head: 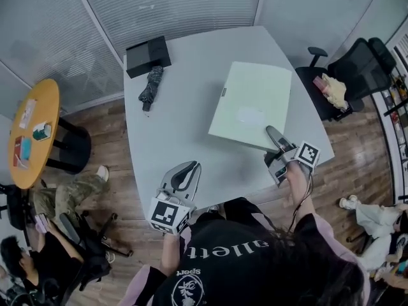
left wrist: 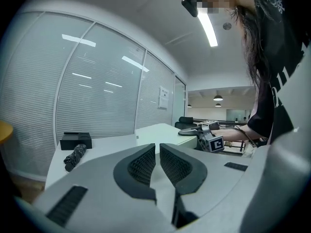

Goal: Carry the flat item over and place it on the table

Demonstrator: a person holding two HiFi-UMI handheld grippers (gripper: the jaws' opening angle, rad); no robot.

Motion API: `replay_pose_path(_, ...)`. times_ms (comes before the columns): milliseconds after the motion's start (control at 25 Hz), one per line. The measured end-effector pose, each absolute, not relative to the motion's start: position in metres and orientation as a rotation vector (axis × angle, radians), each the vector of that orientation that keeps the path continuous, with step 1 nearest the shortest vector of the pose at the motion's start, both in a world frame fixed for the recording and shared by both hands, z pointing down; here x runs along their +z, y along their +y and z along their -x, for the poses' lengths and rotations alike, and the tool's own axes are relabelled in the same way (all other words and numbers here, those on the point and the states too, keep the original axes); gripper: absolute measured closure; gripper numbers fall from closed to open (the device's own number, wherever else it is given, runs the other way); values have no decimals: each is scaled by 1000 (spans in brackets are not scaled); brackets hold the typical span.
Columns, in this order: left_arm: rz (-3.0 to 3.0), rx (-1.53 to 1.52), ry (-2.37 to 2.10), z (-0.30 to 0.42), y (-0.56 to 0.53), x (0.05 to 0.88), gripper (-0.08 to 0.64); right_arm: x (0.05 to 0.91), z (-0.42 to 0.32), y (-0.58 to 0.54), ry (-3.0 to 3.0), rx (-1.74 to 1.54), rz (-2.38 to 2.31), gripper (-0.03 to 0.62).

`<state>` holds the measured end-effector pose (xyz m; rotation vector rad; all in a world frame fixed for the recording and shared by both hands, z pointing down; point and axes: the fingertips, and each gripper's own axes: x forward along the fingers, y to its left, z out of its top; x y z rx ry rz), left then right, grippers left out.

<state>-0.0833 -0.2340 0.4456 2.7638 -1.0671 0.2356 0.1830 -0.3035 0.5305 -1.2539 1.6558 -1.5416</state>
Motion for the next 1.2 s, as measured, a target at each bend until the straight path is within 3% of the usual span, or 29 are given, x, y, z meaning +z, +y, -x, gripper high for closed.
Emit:
replay_pose_path(680, -2598, 307, -1339, 56, -279, 444, 514, 613, -249, -497, 1798, -1753, 1268, 291)
replay_pose_path(1200, -2528, 368, -1448, 59, -283, 447, 514, 652, -249, -544, 1907, -1655, 1434, 280)
